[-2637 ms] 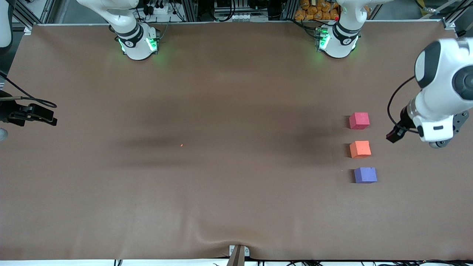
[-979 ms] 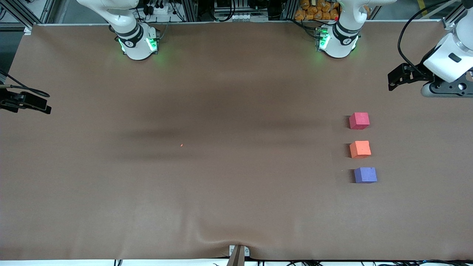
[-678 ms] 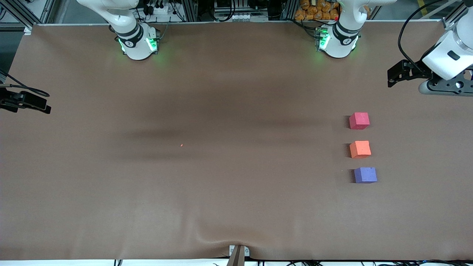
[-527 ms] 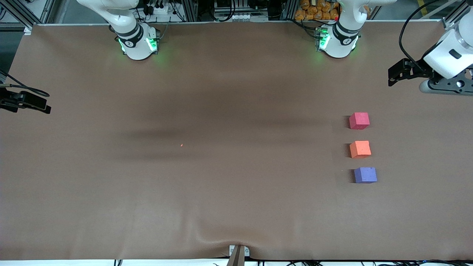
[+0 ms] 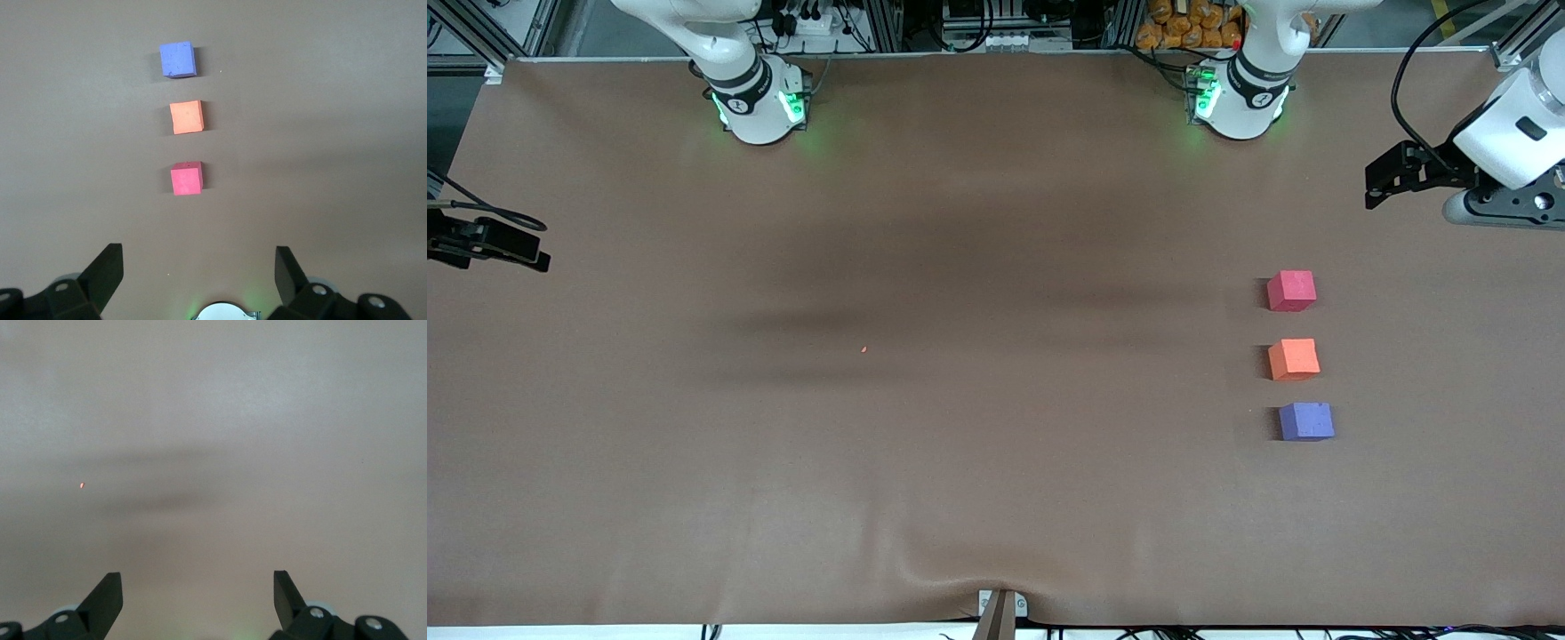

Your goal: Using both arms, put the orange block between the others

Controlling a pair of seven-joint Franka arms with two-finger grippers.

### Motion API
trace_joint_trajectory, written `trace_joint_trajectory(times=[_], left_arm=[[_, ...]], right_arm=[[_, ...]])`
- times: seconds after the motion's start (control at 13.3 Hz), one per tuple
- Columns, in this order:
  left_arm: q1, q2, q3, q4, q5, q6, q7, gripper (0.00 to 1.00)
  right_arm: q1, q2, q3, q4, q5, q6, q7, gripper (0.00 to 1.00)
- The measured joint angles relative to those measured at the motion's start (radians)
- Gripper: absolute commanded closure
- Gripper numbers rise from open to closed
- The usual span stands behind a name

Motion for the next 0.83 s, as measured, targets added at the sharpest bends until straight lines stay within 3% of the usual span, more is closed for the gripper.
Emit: trace_joint_trajectory(times=[0.83], left_arm=[[-0.009, 0.003, 0.001, 0.000, 0.000, 0.000, -0.039, 0.00]], right_arm=[[0.000, -0.001, -0.004, 0.028, -0.001, -0.029, 0.000, 0.00]])
